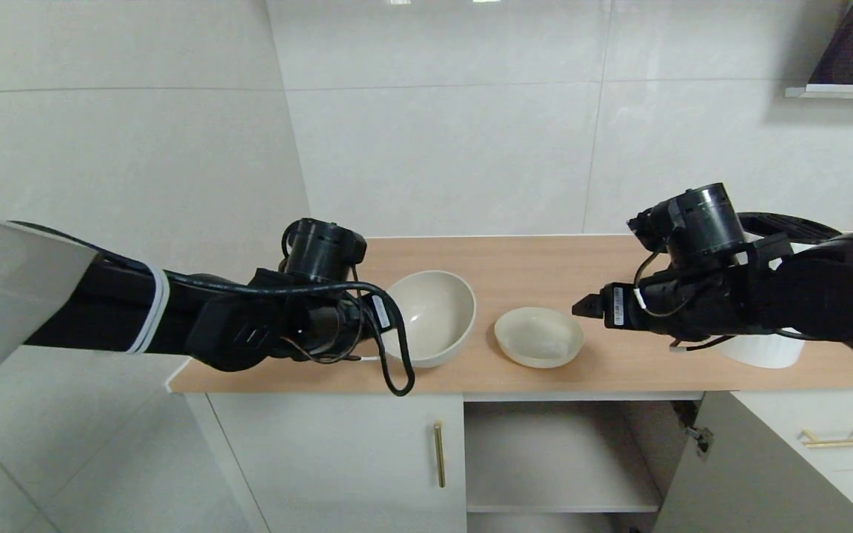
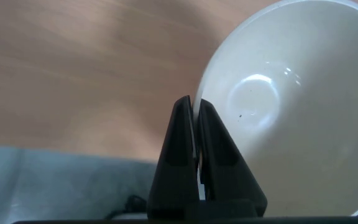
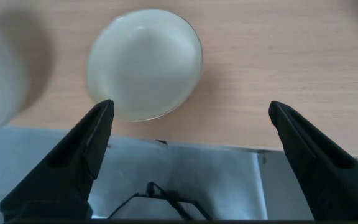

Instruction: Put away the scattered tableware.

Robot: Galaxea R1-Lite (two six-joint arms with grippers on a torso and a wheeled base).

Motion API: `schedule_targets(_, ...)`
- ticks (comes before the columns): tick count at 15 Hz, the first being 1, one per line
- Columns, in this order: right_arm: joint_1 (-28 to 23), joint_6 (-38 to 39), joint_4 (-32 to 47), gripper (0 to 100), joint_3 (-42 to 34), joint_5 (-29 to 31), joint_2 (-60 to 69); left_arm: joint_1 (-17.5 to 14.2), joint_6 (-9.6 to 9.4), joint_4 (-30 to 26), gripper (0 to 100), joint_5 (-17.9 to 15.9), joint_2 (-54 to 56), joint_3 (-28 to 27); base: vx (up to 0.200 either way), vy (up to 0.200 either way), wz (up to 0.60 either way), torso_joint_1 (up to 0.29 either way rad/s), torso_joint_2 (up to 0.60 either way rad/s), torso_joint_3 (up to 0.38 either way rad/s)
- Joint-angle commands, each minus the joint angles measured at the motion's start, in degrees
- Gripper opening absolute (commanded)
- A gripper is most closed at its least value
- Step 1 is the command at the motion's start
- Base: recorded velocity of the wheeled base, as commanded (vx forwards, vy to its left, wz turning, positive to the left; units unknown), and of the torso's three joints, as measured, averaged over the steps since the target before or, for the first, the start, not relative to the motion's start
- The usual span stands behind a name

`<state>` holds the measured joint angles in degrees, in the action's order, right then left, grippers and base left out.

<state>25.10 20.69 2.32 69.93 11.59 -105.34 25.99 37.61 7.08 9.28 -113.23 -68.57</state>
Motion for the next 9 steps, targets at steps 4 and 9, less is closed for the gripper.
schedule_targets(4, -0.23, 3.83, -1.44, 100, 5.48, 7.57, -12.96, 0.11, -0.08, 0.21, 0, -4.0, 6.0, 2.65, 0.0, 0.0, 0.0, 0.0, 0.0, 0.0)
schedule_targets(9, -0.23, 4.36, -5.66, 100, 6.36, 9.76, -17.88, 0.11, -0.08, 0.12, 0, -4.0, 6.0, 2.65, 0.0, 0.0, 0.0, 0.0, 0.0, 0.0)
